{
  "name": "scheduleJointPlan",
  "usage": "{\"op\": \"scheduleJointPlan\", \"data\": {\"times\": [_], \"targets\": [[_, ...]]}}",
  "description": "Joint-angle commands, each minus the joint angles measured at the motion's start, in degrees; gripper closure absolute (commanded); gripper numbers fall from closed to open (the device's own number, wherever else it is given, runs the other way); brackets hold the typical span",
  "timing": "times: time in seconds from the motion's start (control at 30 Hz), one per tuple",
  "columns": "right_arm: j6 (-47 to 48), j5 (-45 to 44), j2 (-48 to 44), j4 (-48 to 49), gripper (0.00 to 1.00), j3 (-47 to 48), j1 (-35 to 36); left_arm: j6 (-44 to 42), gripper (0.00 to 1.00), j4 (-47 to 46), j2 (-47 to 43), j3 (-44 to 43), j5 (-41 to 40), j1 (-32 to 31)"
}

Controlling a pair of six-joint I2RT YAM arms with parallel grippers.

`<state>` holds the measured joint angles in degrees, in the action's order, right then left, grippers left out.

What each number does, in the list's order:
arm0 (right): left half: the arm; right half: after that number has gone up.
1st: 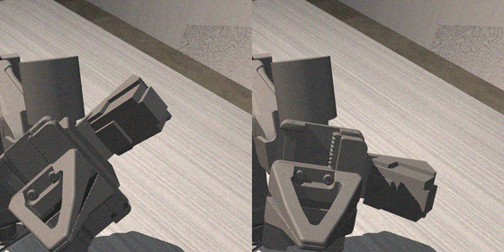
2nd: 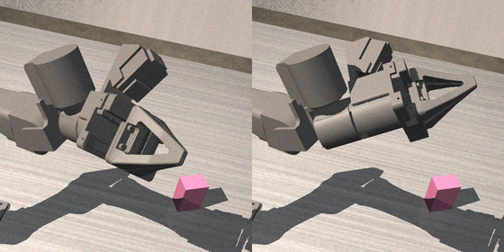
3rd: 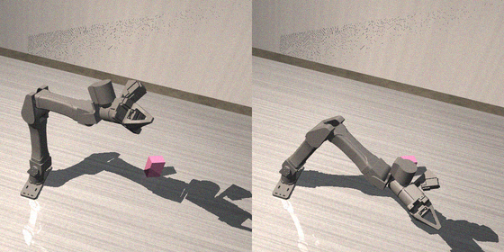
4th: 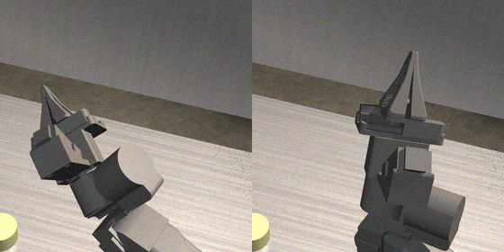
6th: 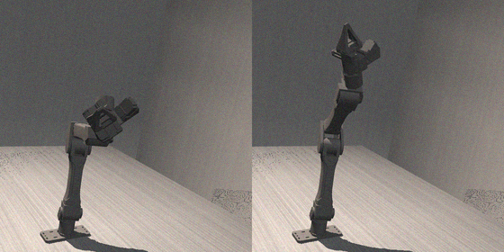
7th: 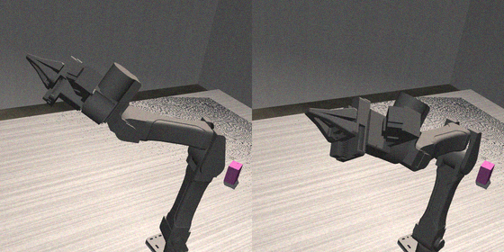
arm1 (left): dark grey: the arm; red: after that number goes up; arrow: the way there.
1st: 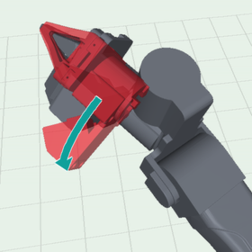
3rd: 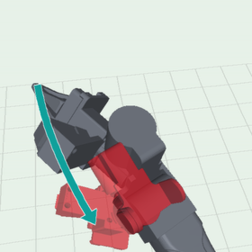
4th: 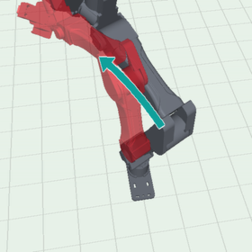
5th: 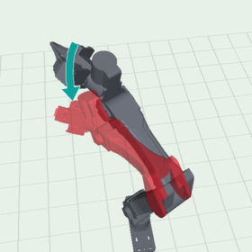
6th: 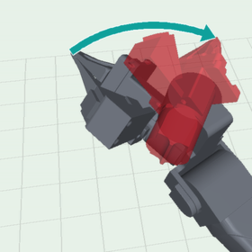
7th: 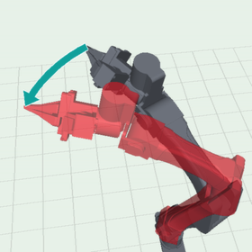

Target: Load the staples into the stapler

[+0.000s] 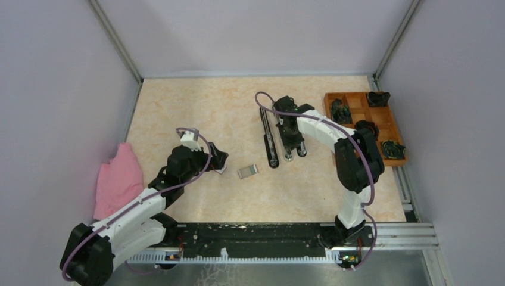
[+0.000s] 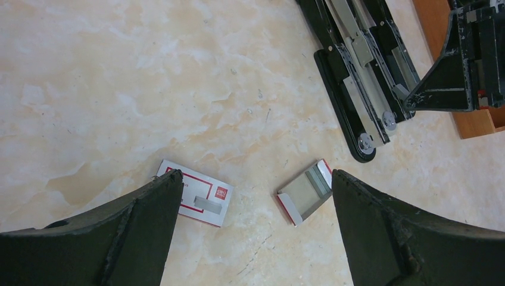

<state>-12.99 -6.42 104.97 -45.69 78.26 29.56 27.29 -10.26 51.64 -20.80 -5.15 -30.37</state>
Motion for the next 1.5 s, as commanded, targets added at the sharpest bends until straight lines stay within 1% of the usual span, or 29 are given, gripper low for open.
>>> {"op": "scheduleJointPlan", "data": {"times": [0.0,0.6,0.7,0.97,1.1,1.27,1.47], "targets": [[0.34,-1.09,0.88,-0.10,0.86,3.74,-0.65,-0.64,0.01,-0.55,-0.04,-0.60,-0.48,0.29],[-0.85,-0.70,3.23,-1.76,0.85,5.21,-0.82,-0.55,0.01,-0.81,0.83,-0.79,0.00,0.31],[-0.98,-0.69,3.24,-1.87,0.83,5.36,-0.82,-0.56,0.01,-0.90,0.94,-0.81,0.12,0.31],[-1.07,-0.25,2.77,-2.25,0.72,5.28,-0.82,-0.48,0.01,-0.90,1.09,-0.77,0.31,0.31],[-1.07,-0.25,1.68,-2.53,0.69,5.18,-0.82,-0.44,0.01,-1.06,1.12,-0.81,0.46,0.30],[-1.22,-0.27,-1.13,-2.33,0.68,4.27,-0.67,-0.44,0.01,-1.25,1.51,-0.91,1.49,0.31],[-1.60,1.85,-7.88,2.31,0.66,-0.02,0.07,0.68,0.02,-1.71,3.23,-2.07,5.12,0.31]]}}
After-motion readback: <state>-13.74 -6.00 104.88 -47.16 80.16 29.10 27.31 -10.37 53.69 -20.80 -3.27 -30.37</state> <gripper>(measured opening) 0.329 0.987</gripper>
